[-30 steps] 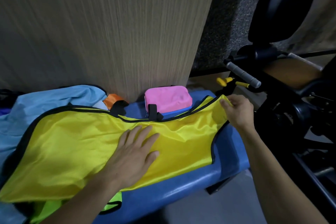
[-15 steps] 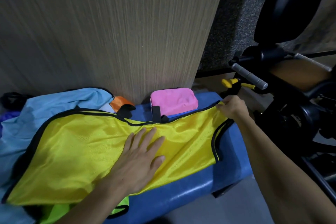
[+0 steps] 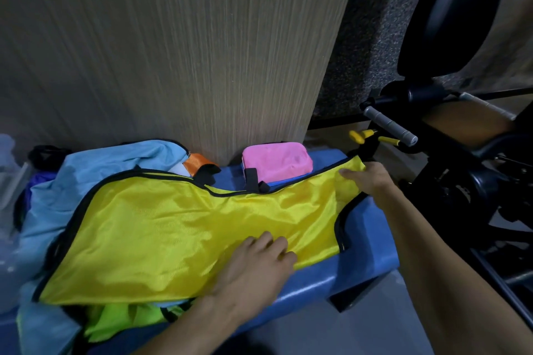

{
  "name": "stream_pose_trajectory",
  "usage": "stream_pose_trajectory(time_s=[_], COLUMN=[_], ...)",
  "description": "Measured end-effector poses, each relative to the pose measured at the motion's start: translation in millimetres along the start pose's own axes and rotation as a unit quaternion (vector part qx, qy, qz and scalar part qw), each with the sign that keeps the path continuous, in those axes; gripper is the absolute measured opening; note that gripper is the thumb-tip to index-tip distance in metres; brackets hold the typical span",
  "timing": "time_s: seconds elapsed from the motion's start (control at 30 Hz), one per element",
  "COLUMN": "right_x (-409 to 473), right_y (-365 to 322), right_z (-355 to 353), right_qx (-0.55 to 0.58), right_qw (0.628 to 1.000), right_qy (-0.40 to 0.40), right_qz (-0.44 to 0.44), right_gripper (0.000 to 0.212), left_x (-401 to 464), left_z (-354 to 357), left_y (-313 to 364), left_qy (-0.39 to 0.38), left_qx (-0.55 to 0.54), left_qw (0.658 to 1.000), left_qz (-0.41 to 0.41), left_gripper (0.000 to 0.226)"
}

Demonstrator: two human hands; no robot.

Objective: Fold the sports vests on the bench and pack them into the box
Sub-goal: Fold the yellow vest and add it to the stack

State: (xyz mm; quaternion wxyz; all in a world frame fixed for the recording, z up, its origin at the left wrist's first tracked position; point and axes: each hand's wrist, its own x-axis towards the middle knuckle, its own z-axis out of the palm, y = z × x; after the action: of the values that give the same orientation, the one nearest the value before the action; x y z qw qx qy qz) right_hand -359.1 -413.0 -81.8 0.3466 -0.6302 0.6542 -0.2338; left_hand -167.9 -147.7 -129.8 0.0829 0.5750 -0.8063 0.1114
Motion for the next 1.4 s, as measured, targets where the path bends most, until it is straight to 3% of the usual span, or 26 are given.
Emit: stream_pose_trajectory(time_s=[0.07,0.2,0.33,0.43,0.53,0.67,0.8,0.9,1.03,1.13,1.2,1.3,1.4], right_x=[-10,-28,-50,-63,-77,-83,-83,-79,-83,-89,-93,-101,-109], right_y=[6,18,38,45,49,52,53,56,47,38,30,20,7], right_z=[-10,-34,-40,-40,-41,-36,-40,-44,-56,-75,-88,-106,-108], right_qx=[0.046,0.06,0.01,0.017,0.011,-0.024,-0.05,0.038,0.228,0.324,0.337,0.329,0.32], right_qw=[0.998,0.995,0.998,0.995,0.994,0.996,0.996,0.996,0.968,0.936,0.924,0.908,0.908], right_qy=[0.031,0.073,0.061,0.096,0.109,0.088,0.07,0.072,0.084,0.12,0.174,0.26,0.271], right_qz=[-0.014,-0.021,-0.016,-0.017,-0.028,0.003,0.033,0.04,0.064,0.069,0.056,0.016,-0.008], right_gripper=[0.031,0.039,0.033,0.03,0.023,0.027,0.048,0.033,0.019,0.02,0.02,0.026,0.025], left_x=[0,-8,-13,-3,9,9,18,18,28,38,44,55,45], left_z=[-2,-15,-21,-24,-21,-4,-1,4,3,9,11,-1,-8], left_y=[2,20,32,20,-3,-26,-25,-18,-9,10,19,21,10], left_qy=[0.012,0.079,-0.014,-0.036,-0.014,-0.178,-0.116,-0.174,-0.11,-0.15,-0.144,-0.076,-0.076], left_qx=[-0.004,-0.143,-0.216,-0.255,-0.188,-0.123,-0.095,-0.089,-0.079,-0.103,-0.138,-0.184,-0.157], left_qw=[1.0,0.987,0.976,0.966,0.979,0.972,0.984,0.976,0.988,0.982,0.979,0.979,0.983], left_qz=[-0.01,0.003,0.037,-0.017,-0.073,-0.093,-0.101,-0.096,-0.07,-0.042,-0.039,-0.047,-0.053], left_gripper=[0.02,0.008,0.035,0.049,0.054,0.067,0.068,0.073,0.071,0.069,0.067,0.062,0.062])
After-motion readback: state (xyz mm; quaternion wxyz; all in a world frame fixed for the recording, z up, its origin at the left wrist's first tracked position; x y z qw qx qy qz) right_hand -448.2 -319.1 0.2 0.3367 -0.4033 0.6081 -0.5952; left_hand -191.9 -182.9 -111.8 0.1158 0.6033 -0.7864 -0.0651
